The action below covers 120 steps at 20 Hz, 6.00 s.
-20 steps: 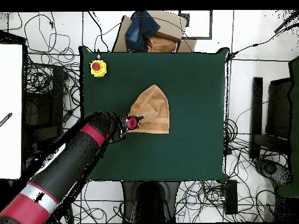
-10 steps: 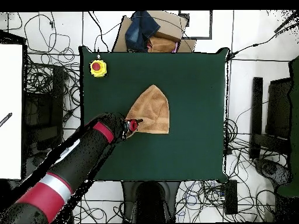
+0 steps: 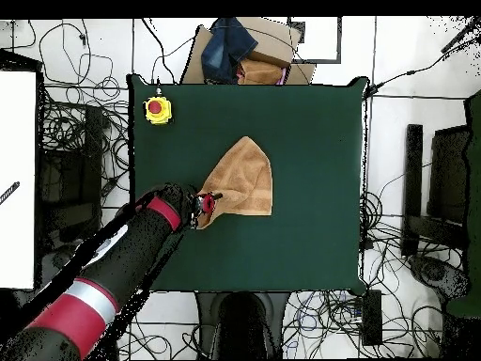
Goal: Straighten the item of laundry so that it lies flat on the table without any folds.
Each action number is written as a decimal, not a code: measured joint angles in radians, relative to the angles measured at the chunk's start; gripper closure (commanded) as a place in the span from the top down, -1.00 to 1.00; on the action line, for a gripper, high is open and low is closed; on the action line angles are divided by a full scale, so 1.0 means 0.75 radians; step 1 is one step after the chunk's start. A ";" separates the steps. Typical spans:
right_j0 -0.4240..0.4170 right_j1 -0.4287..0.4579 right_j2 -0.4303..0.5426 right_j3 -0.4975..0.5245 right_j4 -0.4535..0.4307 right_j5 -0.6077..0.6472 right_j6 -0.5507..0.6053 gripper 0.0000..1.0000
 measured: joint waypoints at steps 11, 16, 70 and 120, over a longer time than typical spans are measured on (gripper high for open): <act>0.003 -0.074 0.038 0.011 -0.022 0.000 0.000 -1.00; -0.005 -0.174 0.081 0.069 -0.035 0.000 0.000 -1.00; -0.552 -1.009 0.312 0.496 -0.478 0.441 -0.467 -1.00; -0.406 -0.457 0.286 0.767 -0.700 -0.297 -0.468 -1.00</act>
